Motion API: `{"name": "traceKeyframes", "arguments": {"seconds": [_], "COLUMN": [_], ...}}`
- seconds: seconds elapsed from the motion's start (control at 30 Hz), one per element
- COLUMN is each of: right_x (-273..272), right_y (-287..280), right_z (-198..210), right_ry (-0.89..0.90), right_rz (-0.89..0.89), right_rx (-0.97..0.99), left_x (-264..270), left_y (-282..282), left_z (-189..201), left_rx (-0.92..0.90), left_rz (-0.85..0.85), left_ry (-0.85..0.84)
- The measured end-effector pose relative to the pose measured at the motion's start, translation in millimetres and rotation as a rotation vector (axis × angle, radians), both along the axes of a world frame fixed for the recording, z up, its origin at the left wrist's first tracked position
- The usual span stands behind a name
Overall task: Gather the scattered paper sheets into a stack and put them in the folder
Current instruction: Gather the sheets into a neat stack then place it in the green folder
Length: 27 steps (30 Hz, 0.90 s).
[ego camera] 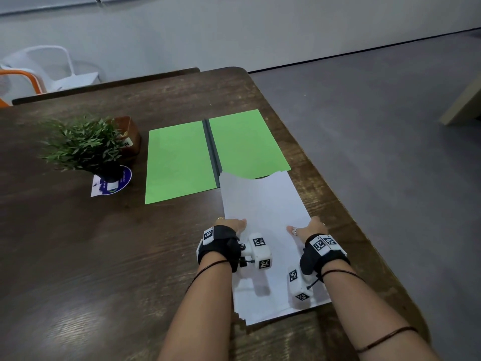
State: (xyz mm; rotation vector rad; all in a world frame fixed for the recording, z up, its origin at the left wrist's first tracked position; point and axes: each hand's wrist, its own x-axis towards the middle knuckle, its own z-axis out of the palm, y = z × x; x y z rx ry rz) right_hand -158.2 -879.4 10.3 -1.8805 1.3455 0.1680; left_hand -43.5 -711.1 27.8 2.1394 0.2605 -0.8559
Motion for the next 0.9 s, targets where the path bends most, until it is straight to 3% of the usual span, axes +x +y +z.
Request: {"name": "traceKeyframes", "arguments": {"seconds": [0.23, 0.37, 0.47, 0.57, 0.7, 0.83, 0.9], "right_x": [-7.7, -0.8, 8.8, 16.5, 18.2, 18.1, 17.8], "right_y": [-0.3, 12.4, 19.3, 28.3, 44.1, 54.8, 57.0], "right_z": [5.9, 36.0, 58.6, 67.2, 72.7, 73.3, 67.5], "right_ry": [-0.248, -0.576, -0.812, -0.89, -0.981, -1.001, -1.021], "right_rz": [-0.081, -0.183, -0.224, -0.145, -0.101, -0.047, -0.012], "right_rx": [-0.002, -0.022, 0.076, 0.147, 0.165, 0.128, 0.21], "left_x": [1.7, 1.4, -3.0, -5.2, -8.6, -14.7, -18.8], "left_y": [5.1, 23.6, 41.6, 60.8, 83.2, 99.4, 106.4], "left_z": [8.8, 34.3, 56.1, 68.0, 74.4, 72.9, 69.1], "left_rx": [-0.264, -0.538, -0.726, -0.772, -0.76, -0.802, -0.812], "left_rz": [0.071, 0.145, 0.177, 0.208, 0.119, 0.14, 0.173], "left_ry": [-0.127, -0.297, -0.409, -0.506, -0.634, -0.681, -0.672]}}
